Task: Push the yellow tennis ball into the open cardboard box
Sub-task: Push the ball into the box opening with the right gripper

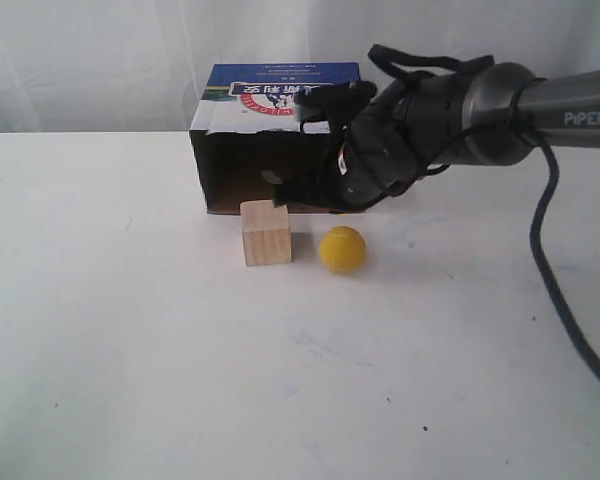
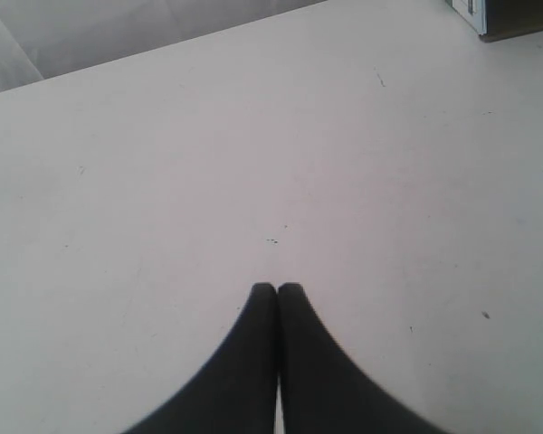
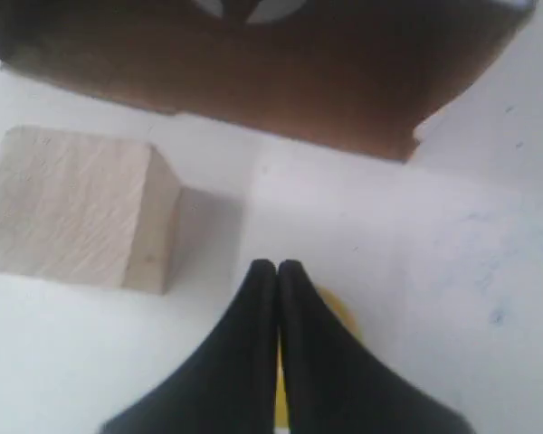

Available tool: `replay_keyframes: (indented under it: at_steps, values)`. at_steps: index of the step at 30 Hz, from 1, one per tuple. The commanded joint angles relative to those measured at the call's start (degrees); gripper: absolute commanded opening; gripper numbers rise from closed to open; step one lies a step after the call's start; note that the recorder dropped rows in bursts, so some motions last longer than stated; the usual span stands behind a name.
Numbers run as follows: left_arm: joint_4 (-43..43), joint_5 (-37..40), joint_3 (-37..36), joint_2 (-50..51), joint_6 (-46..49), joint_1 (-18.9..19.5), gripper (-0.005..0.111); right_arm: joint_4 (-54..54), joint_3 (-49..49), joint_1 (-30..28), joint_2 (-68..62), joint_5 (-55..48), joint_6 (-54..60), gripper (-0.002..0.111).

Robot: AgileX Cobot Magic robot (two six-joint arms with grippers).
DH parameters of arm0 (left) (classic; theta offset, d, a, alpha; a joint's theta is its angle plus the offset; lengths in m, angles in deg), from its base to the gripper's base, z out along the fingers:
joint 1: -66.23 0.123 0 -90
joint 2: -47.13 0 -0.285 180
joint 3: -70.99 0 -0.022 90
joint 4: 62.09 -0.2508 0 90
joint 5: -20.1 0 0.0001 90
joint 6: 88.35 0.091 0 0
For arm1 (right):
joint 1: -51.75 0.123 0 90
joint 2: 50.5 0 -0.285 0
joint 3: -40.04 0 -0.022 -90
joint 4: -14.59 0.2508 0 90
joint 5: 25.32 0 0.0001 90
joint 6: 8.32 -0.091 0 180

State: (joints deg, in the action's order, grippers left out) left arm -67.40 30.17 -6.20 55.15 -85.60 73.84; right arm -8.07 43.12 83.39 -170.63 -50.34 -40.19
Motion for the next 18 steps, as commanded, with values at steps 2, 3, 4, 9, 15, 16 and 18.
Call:
replay_keyframes:
  at_steps: [2, 3, 4, 9, 15, 16, 18]
  values:
    - [0.2, -0.2, 0.0, -0.2, 0.1, -0.3, 0.0, -0.3, -1.7, 1.3, -3.3, 1.1, 1.2, 0.0]
    - [0.2, -0.2, 0.0, -0.2, 0.1, -0.3, 0.0, -1.5, -1.7, 1.0, -3.7, 1.8, 1.2, 0.0]
    - [0.2, -0.2, 0.0, -0.2, 0.1, -0.3, 0.0, -2.2, -1.7, 0.8, -3.9, 2.2, 1.2, 0.0]
    - [0.2, -0.2, 0.0, -0.2, 0.1, -0.3, 0.0, -5.5, -1.7, -2.2, -4.5, 5.5, -1.9, 0.0]
    - [0.2, -0.2, 0.0, -0.2, 0.1, -0.3, 0.0, -5.3, -1.7, -2.5, -6.1, 5.4, -1.9, 0.0]
    - [0.2, -0.2, 0.0, -0.2, 0.1, -0.3, 0.0, -5.3, -1.7, -2.5, -6.1, 5.5, -1.9, 0.0]
    - [0.2, -0.2, 0.0, -0.2, 0.1, -0.3, 0.0, -5.3, -1.7, -2.5, -6.1, 5.6, -1.9, 0.0]
